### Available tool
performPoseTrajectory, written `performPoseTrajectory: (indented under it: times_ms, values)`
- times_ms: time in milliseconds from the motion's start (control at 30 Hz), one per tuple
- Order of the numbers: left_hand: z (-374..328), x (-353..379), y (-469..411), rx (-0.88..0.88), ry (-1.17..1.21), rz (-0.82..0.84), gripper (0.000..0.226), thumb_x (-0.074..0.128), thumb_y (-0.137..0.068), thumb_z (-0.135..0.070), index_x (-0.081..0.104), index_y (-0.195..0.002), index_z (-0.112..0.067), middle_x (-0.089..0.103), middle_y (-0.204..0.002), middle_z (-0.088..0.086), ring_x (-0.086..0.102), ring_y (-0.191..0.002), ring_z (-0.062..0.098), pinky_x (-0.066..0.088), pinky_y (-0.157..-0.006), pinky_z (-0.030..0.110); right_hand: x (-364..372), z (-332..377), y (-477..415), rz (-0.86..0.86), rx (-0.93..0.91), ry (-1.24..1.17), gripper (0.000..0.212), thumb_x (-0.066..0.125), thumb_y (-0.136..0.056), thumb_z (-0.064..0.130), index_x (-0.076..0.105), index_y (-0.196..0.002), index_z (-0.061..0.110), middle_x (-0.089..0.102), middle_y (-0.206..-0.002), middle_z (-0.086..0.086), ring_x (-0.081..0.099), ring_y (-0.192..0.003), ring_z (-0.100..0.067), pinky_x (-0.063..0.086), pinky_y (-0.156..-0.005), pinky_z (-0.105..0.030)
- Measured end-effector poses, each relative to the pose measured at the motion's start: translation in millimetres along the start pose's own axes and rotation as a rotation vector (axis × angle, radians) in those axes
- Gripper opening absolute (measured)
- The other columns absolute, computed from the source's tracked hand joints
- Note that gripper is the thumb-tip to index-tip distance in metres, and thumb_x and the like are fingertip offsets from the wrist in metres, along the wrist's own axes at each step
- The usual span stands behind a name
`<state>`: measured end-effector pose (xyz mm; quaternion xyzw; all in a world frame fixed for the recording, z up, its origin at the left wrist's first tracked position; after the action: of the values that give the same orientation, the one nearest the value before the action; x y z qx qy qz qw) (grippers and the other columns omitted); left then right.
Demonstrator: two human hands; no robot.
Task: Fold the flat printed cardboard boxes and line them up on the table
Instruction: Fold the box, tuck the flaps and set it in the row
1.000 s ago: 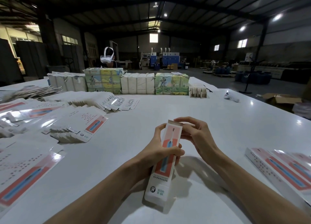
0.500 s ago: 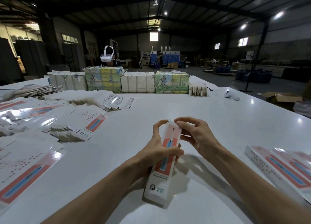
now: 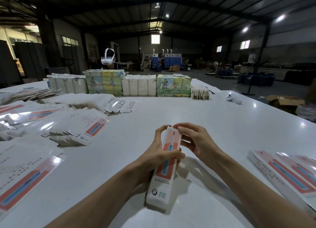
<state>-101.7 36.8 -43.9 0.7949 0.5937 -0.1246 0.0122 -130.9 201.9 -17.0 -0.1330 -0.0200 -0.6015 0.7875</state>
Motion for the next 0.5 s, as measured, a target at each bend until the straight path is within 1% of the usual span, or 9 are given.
performPoseTrajectory:
  times_ms: [100,167,233,367,500]
  values:
    - [0.5,-1.2,0.0,-0.025,0.031,-0.009,0.098,0.089,-0.071,-0.036,0.023,-0.141,-0.055,0.060,-0.120,0.008,0.076,-0.090,0.027,0.062,-0.074,0.030,4.3,-2.8,0.7,0.015,-0.010,0.020,0.016,0.067,-0.102,0.015,0.077,-0.113,0.011,0.076,-0.110,-0.014,0.074,-0.109,-0.032,0.063,-0.083,-0.037]
    - [0.1,-1.5,0.7,-0.054,0.090,-0.001,0.098,0.090,-0.074,-0.033,0.023,-0.142,-0.056,0.063,-0.119,0.014,0.076,-0.088,0.029,0.063,-0.074,0.034,6.4,-3.6,1.8,0.016,-0.022,0.029,0.023,0.071,-0.099,0.018,0.072,-0.121,0.013,0.077,-0.111,-0.013,0.074,-0.108,-0.031,0.064,-0.084,-0.038]
    - [-1.0,-1.9,1.7,-0.076,0.117,0.001,0.099,0.091,-0.074,-0.032,0.024,-0.142,-0.057,0.064,-0.119,0.015,0.076,-0.087,0.030,0.063,-0.074,0.036,7.3,-3.2,3.4,0.004,-0.045,0.059,0.029,0.072,-0.098,0.020,0.069,-0.125,0.013,0.077,-0.112,-0.011,0.075,-0.107,-0.030,0.063,-0.087,-0.039]
    - [-0.7,-1.9,4.4,-0.087,0.187,0.006,0.097,0.092,-0.074,-0.028,0.027,-0.141,-0.056,0.064,-0.117,0.021,0.075,-0.086,0.032,0.063,-0.077,0.043,8.9,-2.5,7.6,-0.041,-0.111,0.128,0.022,0.072,-0.099,0.019,0.074,-0.116,0.006,0.078,-0.108,-0.012,0.076,-0.104,-0.031,0.063,-0.090,-0.042]
    - [-2.1,-1.0,5.9,-0.088,0.178,0.000,0.096,0.092,-0.074,-0.029,0.027,-0.141,-0.054,0.064,-0.117,0.021,0.075,-0.086,0.032,0.064,-0.077,0.042,10.3,-2.5,8.9,-0.071,-0.165,0.205,0.018,0.071,-0.100,0.018,0.078,-0.108,0.004,0.079,-0.101,-0.013,0.078,-0.098,-0.031,0.064,-0.089,-0.042]
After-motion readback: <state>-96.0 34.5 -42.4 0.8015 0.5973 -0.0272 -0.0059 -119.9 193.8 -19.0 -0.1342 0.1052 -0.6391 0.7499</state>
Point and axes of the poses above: each hand's wrist, its own y-axis away from the middle knuckle, its own x-axis out of the palm, z = x × y, the point moved 3 cm from there along -y, towards the middle knuckle
